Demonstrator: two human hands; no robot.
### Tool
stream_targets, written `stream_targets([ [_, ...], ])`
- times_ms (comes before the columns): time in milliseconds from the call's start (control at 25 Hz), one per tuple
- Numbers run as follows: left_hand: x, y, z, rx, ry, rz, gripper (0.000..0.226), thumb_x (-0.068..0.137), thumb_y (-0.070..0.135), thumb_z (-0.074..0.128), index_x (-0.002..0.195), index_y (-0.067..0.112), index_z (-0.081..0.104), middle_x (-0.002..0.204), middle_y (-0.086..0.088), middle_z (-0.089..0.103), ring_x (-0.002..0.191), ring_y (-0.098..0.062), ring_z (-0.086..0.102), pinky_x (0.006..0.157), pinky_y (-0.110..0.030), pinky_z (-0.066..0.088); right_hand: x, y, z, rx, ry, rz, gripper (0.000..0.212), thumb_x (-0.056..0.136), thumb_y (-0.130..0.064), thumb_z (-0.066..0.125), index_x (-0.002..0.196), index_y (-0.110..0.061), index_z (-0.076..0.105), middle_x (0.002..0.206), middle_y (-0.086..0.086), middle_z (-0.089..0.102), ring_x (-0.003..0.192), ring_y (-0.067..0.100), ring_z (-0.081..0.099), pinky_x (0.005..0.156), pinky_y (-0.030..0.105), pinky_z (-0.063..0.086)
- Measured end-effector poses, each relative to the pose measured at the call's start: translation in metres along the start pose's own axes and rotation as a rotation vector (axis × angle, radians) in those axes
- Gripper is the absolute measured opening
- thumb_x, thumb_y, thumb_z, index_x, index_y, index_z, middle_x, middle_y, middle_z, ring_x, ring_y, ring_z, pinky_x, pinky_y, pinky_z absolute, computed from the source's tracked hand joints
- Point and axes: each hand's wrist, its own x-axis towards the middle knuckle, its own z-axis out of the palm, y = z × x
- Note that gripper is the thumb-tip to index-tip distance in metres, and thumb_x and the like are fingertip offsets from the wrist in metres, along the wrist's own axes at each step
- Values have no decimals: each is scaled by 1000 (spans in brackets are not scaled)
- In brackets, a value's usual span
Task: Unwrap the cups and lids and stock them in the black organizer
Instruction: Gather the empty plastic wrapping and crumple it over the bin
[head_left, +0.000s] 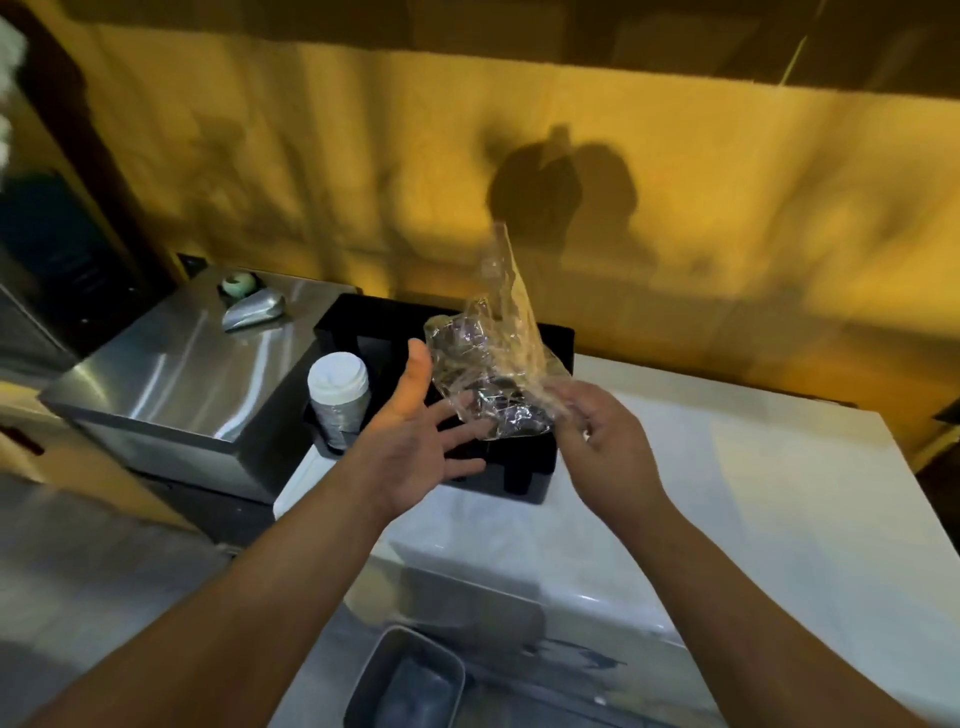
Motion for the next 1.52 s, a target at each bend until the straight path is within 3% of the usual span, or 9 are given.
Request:
stream_targets([
  [280,-18,36,-39,110,-51,-54,113,61,90,61,160,44,31,148,-14,61,133,-48,56,103,-77,37,-18,-27,22,-221,-174,-90,57,86,-24,57,142,-21,63,144,-3,60,129,14,54,107,26,44],
  [440,-24,40,-41,199,-17,-57,91,70,48,81,150,18,50,141,-22,62,121,-44,62,109,-73,40,-24,-35,25,-265,-190,-165,61,85,-35,55,144,-20,61,146,-6,57,133,8,48,112,23,39],
  [560,-24,32,-40,165,47,-49,61,80,18,69,136,0,56,117,-30,59,105,-43,59,101,-61,51,-28,-39,21,-52,-218,-91,60,87,-40,51,144,-26,61,142,-23,52,129,-12,44,104,5,33],
  [680,-21,22,-43,107,103,4,18,93,0,61,111,4,63,98,-17,67,91,-33,59,73,-45,49,-30,-40,17,238,-196,3,45,89,-40,49,124,-27,73,129,-19,64,118,-7,58,95,8,43],
  [840,-20,19,-42,175,159,42,49,94,-12,55,141,1,53,107,-13,74,80,-25,66,62,-35,51,-9,-53,11,585,-123,437,25,90,-29,58,111,-18,66,100,10,73,74,13,71,66,27,57],
  [1080,-32,16,-34,140,4,-60,42,98,-2,48,137,7,61,121,-16,73,94,-31,66,78,-41,57,9,-51,20,447,-413,609,26,91,-29,78,114,-16,76,113,15,78,108,41,72,97,59,55],
  [1280,-40,22,-47,172,-141,-202,77,76,74,67,138,29,63,134,-11,71,122,-37,68,102,-59,49,12,-46,37,264,-255,585,13,84,-9,74,84,-21,77,68,-5,76,63,15,72,51,27,54],
  [1400,-35,11,-44,433,67,-176,74,72,54,87,135,23,64,121,-2,78,110,-24,73,88,-46,58,9,-47,45,207,-273,517,14,83,-12,74,78,-25,75,68,-2,75,52,7,66,45,22,49],
  [1520,-29,5,-51,398,120,-191,19,87,23,81,103,16,75,86,2,78,68,-12,71,67,-32,57,7,-46,45,445,-333,539,18,86,-16,68,99,-23,79,90,13,79,77,30,72,71,36,56],
])
